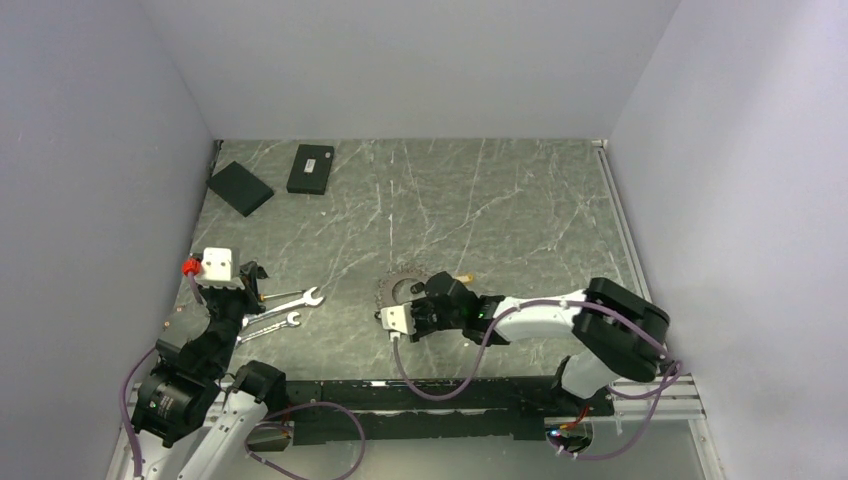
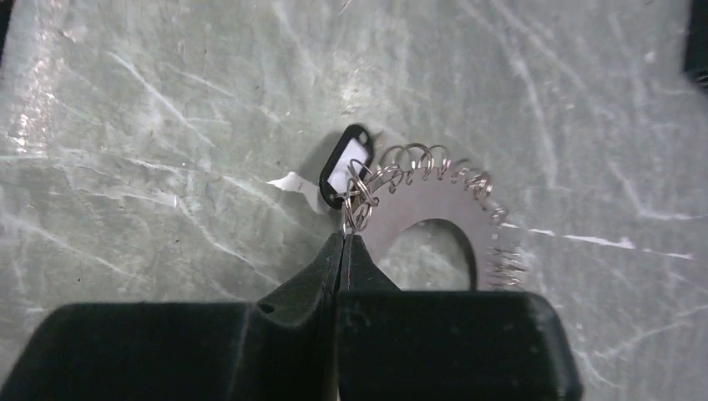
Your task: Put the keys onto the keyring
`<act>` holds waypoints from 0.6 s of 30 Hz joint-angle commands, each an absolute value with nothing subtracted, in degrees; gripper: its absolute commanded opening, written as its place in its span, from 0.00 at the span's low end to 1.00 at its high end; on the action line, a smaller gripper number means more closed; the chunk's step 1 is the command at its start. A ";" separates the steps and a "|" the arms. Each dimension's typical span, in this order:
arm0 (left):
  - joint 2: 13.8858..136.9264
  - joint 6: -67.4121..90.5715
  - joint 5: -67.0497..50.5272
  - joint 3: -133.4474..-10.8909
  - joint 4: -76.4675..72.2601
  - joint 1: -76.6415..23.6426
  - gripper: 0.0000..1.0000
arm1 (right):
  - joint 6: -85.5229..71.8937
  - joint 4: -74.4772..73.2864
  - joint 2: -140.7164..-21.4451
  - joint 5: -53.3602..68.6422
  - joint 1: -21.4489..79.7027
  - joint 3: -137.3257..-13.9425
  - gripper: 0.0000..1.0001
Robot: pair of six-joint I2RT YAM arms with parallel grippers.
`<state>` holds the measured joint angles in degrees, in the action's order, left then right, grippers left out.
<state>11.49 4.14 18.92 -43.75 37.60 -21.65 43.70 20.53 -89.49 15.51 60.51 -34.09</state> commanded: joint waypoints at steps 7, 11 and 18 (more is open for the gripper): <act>12.41 4.01 15.50 -44.47 34.71 -21.34 0.00 | 45.62 17.91 -73.60 15.91 61.44 -34.64 0.00; 13.02 3.29 7.49 -44.31 32.67 -21.30 0.00 | 46.95 16.54 -68.33 14.52 62.73 -34.88 0.00; 19.71 3.00 -19.32 -47.94 28.05 -21.36 0.00 | 46.76 14.86 -59.95 15.00 63.09 -35.53 0.00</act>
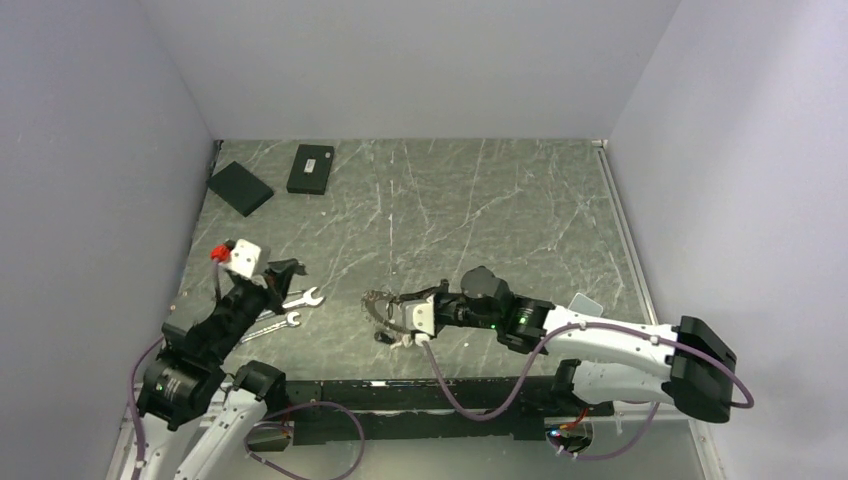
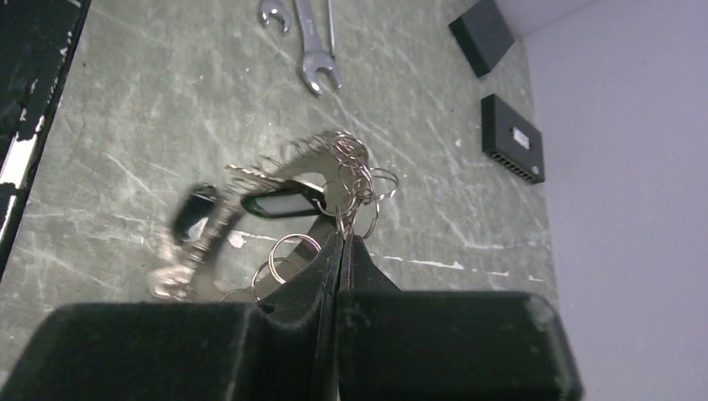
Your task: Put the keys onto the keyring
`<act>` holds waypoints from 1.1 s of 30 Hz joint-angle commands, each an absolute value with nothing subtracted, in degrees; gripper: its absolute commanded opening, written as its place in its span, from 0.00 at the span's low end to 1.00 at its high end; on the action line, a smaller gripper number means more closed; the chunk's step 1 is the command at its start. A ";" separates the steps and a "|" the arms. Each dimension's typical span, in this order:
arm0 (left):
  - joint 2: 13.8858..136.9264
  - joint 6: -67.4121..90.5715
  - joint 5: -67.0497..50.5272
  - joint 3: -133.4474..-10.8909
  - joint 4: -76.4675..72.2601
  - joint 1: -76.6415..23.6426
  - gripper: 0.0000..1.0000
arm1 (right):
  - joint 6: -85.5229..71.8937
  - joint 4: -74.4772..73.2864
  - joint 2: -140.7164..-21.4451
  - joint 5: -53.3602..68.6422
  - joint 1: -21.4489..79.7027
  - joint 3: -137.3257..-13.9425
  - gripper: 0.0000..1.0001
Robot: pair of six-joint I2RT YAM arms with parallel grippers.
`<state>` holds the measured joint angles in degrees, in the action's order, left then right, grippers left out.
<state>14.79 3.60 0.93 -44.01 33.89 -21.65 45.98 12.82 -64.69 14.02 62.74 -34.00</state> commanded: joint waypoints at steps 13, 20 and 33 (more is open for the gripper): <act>36.05 12.22 -62.31 -56.55 18.14 -21.36 0.00 | 44.70 17.95 -50.22 19.88 63.21 -34.72 0.00; 38.91 20.29 -69.65 -54.96 9.35 -21.40 0.00 | 40.10 27.20 -47.04 21.41 63.00 -31.01 0.00; 38.80 30.17 -73.75 -49.86 2.21 -22.05 0.00 | 39.35 27.12 -44.21 29.69 62.82 -31.63 0.00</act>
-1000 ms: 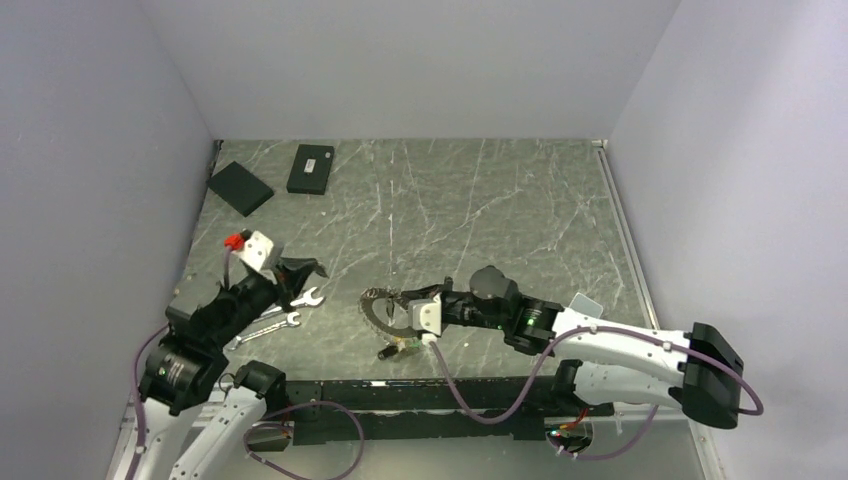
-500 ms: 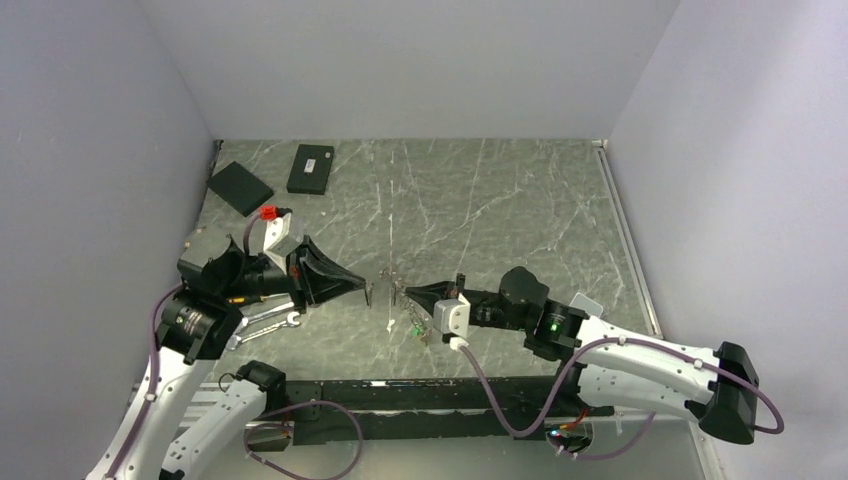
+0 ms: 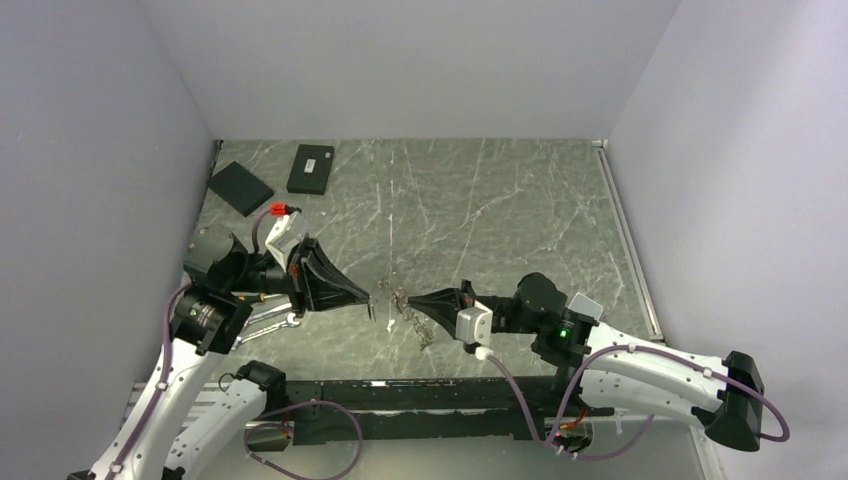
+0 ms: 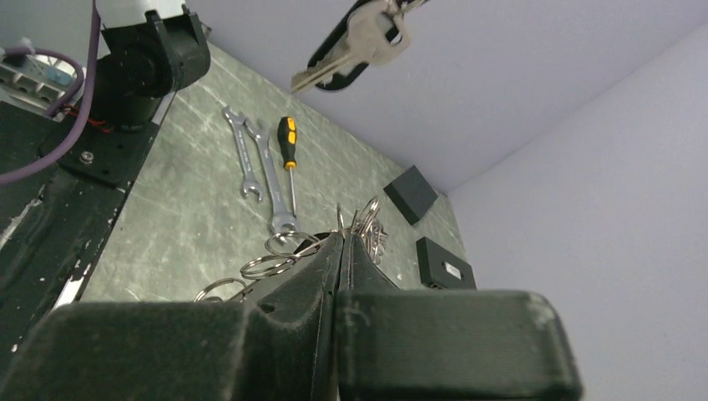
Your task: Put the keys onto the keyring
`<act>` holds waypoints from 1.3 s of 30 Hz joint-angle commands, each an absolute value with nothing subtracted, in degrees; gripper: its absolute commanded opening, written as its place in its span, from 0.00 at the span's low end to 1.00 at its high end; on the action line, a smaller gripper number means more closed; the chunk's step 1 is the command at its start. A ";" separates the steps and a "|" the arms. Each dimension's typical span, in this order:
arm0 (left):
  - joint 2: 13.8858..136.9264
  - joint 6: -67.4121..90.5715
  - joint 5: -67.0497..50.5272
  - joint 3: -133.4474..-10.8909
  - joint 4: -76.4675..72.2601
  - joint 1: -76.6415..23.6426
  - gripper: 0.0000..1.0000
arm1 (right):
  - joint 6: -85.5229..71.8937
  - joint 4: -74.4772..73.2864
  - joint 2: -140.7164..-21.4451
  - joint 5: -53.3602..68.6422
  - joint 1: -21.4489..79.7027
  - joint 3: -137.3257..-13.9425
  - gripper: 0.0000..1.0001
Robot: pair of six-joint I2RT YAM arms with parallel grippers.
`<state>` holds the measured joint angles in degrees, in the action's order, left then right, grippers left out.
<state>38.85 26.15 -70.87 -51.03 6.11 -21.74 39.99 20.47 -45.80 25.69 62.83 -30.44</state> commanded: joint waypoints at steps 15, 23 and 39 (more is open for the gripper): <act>42.13 29.34 -73.86 -46.30 2.97 -25.25 0.00 | 40.56 22.35 -45.56 33.74 62.84 -35.10 0.00; 44.36 36.10 -71.00 -41.20 -4.74 -29.48 0.00 | 41.50 19.12 -46.25 34.93 62.84 -35.96 0.00; 48.86 29.64 -65.45 -44.32 8.19 -33.00 0.00 | 43.45 12.85 -46.20 36.74 63.92 -37.93 0.00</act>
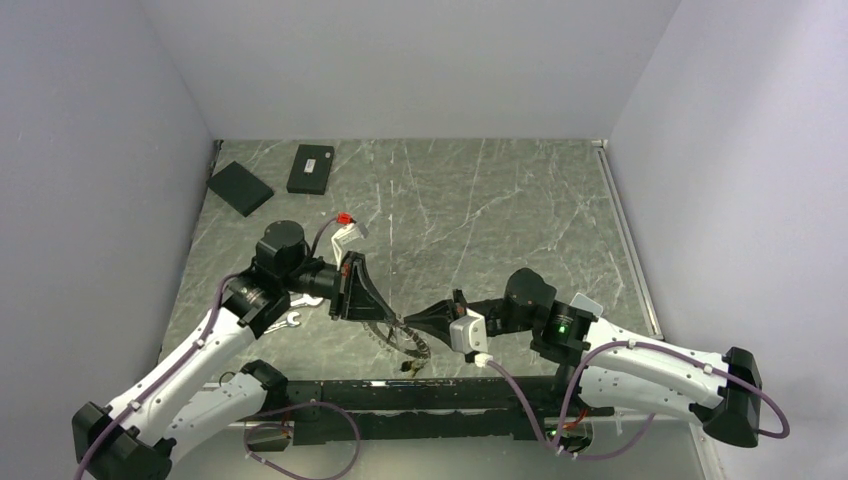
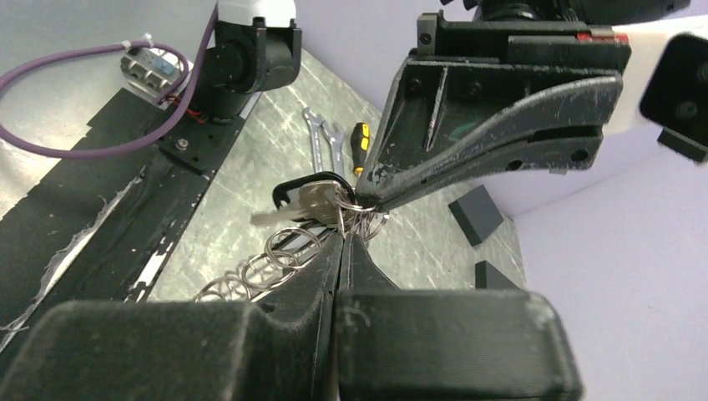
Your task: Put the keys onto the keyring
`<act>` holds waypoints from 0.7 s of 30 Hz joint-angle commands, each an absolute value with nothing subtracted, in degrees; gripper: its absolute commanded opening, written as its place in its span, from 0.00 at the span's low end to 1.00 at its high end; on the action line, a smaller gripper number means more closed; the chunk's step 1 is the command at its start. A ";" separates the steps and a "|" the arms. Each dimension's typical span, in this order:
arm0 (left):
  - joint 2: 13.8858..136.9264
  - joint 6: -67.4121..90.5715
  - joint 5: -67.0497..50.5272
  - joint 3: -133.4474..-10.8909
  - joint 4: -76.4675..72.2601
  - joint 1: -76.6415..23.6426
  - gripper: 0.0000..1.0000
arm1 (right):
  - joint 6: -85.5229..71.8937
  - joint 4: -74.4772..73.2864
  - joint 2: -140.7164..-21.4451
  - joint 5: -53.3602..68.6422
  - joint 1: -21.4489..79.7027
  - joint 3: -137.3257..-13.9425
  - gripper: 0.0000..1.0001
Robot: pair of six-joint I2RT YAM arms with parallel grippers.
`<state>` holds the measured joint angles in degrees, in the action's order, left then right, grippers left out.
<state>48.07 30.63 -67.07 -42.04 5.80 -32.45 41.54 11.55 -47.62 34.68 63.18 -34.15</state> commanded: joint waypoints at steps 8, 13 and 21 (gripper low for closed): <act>50.17 26.00 -63.34 -46.76 16.29 -33.40 0.00 | 45.91 8.71 -45.68 35.36 65.94 -38.94 0.00; 49.63 24.20 -62.81 -47.65 19.82 -33.48 0.00 | 45.98 9.40 -45.55 34.40 66.20 -38.55 0.00; 49.14 24.24 -62.62 -47.14 20.58 -33.87 0.00 | 44.84 13.49 -45.91 33.09 66.36 -37.21 0.00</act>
<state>50.06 25.19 -63.05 -45.50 20.05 -33.28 44.58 6.37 -46.87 33.26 66.02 -35.55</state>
